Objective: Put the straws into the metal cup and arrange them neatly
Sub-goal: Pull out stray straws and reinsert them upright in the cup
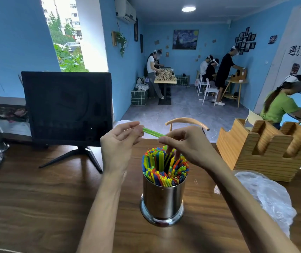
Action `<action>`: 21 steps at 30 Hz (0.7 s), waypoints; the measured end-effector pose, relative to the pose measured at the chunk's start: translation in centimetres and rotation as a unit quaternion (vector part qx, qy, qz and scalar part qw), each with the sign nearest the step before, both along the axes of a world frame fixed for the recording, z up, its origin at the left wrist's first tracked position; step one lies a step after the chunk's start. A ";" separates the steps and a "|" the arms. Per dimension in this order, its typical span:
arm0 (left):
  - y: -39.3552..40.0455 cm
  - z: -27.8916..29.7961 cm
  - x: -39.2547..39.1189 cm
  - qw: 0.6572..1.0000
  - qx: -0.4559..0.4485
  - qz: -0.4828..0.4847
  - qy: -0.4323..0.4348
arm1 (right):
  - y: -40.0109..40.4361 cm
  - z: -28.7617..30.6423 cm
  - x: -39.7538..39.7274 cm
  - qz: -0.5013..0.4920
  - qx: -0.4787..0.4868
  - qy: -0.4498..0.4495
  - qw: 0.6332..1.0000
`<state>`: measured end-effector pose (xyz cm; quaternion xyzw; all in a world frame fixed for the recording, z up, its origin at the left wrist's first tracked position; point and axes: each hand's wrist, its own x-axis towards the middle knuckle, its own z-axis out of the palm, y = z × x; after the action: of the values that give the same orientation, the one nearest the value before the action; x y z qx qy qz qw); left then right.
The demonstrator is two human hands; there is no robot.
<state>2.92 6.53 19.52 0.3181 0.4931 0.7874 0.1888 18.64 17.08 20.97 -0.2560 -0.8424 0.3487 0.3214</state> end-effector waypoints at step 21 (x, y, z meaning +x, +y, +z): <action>0.6 -3.5 -0.9 0.961 -0.182 -0.090 0.189 | 2.1 2.5 0.7 -0.045 -0.065 0.329 0.941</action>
<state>2.05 7.12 16.06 0.4644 0.6240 0.5900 0.2164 19.29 19.18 23.46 -0.1849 -0.6528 0.4524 0.5789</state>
